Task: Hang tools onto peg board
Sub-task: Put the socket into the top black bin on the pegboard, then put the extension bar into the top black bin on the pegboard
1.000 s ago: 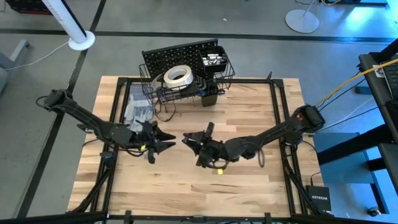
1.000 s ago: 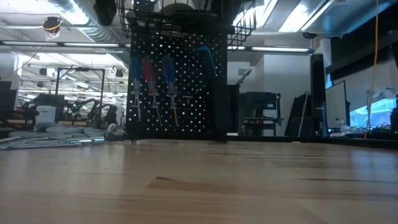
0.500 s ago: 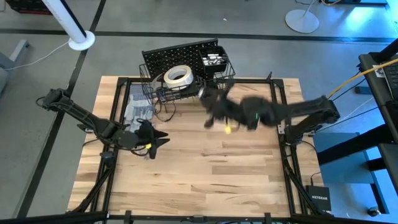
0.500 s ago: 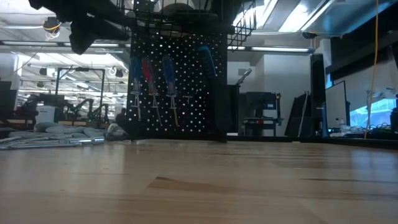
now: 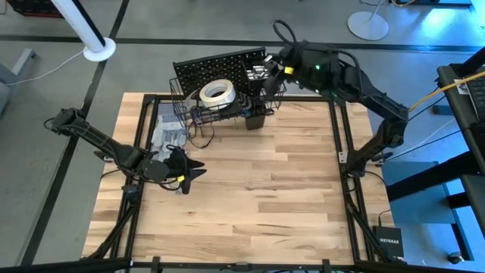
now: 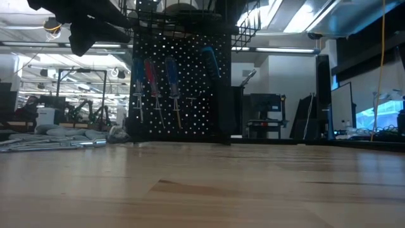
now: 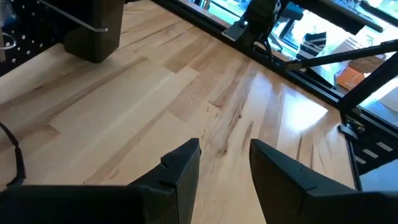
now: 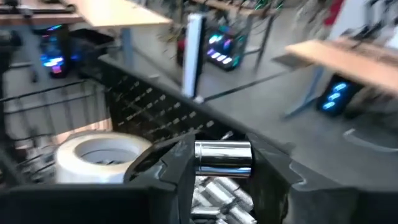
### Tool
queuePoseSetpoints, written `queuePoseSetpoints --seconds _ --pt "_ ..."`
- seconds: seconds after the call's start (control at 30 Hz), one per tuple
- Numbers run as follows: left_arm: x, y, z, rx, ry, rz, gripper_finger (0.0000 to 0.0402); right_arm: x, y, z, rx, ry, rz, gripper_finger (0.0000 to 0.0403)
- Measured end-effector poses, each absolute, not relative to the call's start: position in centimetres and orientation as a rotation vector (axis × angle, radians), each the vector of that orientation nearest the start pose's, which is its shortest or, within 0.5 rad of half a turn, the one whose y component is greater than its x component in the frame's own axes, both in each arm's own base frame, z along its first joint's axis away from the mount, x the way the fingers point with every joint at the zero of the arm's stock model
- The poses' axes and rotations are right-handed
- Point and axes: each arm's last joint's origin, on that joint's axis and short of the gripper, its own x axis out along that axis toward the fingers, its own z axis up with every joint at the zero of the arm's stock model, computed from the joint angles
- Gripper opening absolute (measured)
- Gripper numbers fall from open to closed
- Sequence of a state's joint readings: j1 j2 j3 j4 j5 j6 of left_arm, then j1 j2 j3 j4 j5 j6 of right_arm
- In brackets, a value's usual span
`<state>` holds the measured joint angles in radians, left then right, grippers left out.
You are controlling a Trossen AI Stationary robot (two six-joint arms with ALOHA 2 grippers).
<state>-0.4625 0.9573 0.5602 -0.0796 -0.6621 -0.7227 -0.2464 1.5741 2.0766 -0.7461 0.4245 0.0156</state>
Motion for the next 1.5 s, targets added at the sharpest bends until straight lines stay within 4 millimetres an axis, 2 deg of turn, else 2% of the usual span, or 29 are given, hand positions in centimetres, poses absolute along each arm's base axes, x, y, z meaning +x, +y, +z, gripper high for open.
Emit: queuePoseSetpoints --seconds 0.17,0.4,0.5,0.6,0.67,0.8,0.97,1.17,1.37,1.5 --pt "18.5 -7.2 23.8 -0.459 0.31 0.328 0.0131 29.0 -9.1 51.0 0.029 0.262 -0.619 0.0139" --pt "18.5 -7.2 23.8 -0.46 0.312 0.325 0.0131 29.3 -9.1 50.9 0.01 0.269 -0.615 0.022" --pt "18.5 -7.3 23.8 -0.458 0.322 0.318 0.0131 28.8 -8.7 51.2 0.009 0.266 -0.605 0.0249" --pt "18.3 -7.3 23.5 -0.445 0.353 0.311 0.0131 27.6 -7.1 51.9 -0.001 0.259 -0.537 0.0265" --pt "18.2 -7.2 23.3 -0.428 0.378 0.318 0.0131 26.9 -5.3 52.2 -0.023 0.274 -0.459 0.0271" --pt "17.7 -7.0 22.5 -0.392 0.455 0.351 0.0131 26.3 -1.3 51.1 -0.07 0.423 -0.322 0.0271" --pt "17.0 -6.6 21.0 -0.35 0.595 0.432 0.0131 26.4 3.3 47.6 -0.168 0.643 -0.256 0.0269" --pt "17.3 -6.4 18.4 -0.324 0.747 0.559 0.0131 27.6 7.6 40.6 -0.27 0.813 -0.275 0.0269" --pt "18.4 -6.1 15.9 -0.372 0.916 0.607 0.0131 28.2 9.0 32.2 -0.332 0.86 -0.445 0.0269" --pt "18.9 -5.7 14.7 -0.391 0.957 0.683 0.0131 28.4 9.0 27.9 -0.278 0.844 -0.472 0.0269"
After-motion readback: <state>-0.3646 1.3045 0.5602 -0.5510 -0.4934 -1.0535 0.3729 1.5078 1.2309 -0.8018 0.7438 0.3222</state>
